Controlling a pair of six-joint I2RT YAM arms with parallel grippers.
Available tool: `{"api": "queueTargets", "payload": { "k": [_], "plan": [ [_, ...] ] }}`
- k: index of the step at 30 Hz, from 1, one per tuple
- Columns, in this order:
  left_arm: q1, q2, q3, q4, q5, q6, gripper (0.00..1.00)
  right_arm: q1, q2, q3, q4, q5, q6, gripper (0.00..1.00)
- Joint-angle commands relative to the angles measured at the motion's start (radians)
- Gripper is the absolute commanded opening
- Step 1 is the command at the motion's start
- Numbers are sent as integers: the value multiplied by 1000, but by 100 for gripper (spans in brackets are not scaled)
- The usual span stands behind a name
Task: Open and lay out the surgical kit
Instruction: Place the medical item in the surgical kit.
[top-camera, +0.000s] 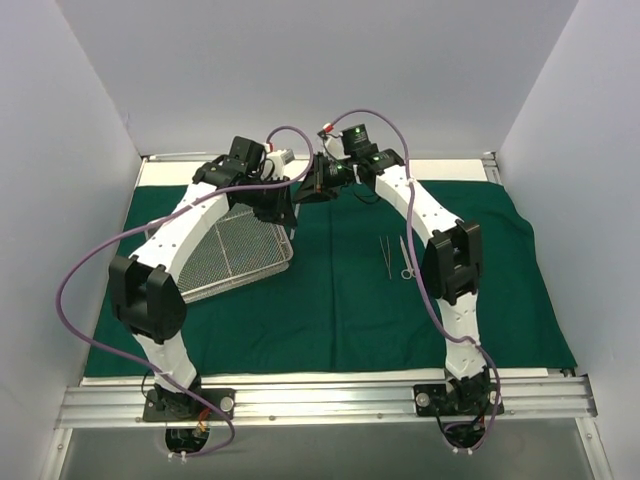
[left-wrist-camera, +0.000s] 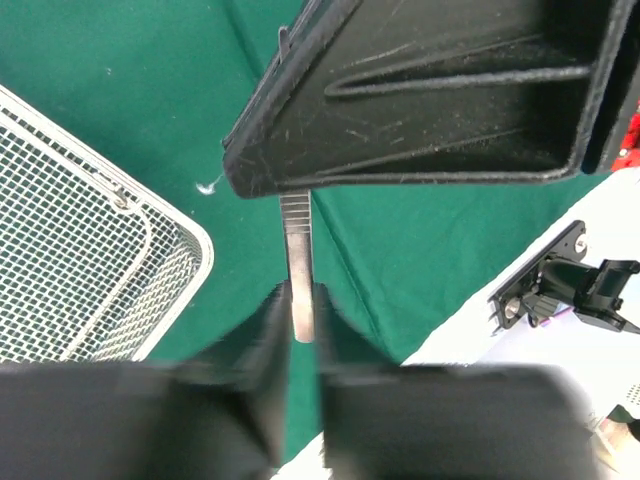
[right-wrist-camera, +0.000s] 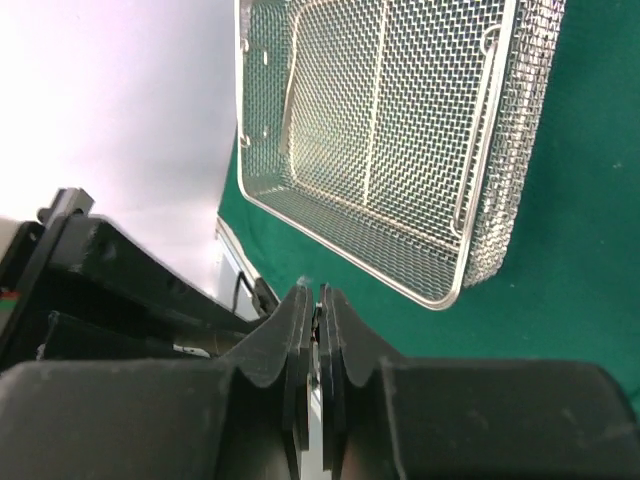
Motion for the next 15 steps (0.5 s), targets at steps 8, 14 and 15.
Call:
{"api": "queueTargets", "payload": {
  "k": [8, 14, 15],
  "plan": [
    [68, -144, -116, 210, 340, 6, 72, -70, -136, -197, 306, -160, 90, 0],
    [68, -167, -182, 321, 418, -52, 73, -84, -233, -313, 493, -188, 188, 0],
    [70, -168, -187, 327, 429, -60, 73, -87, -245, -333, 527, -189, 210, 0]
  ]
}}
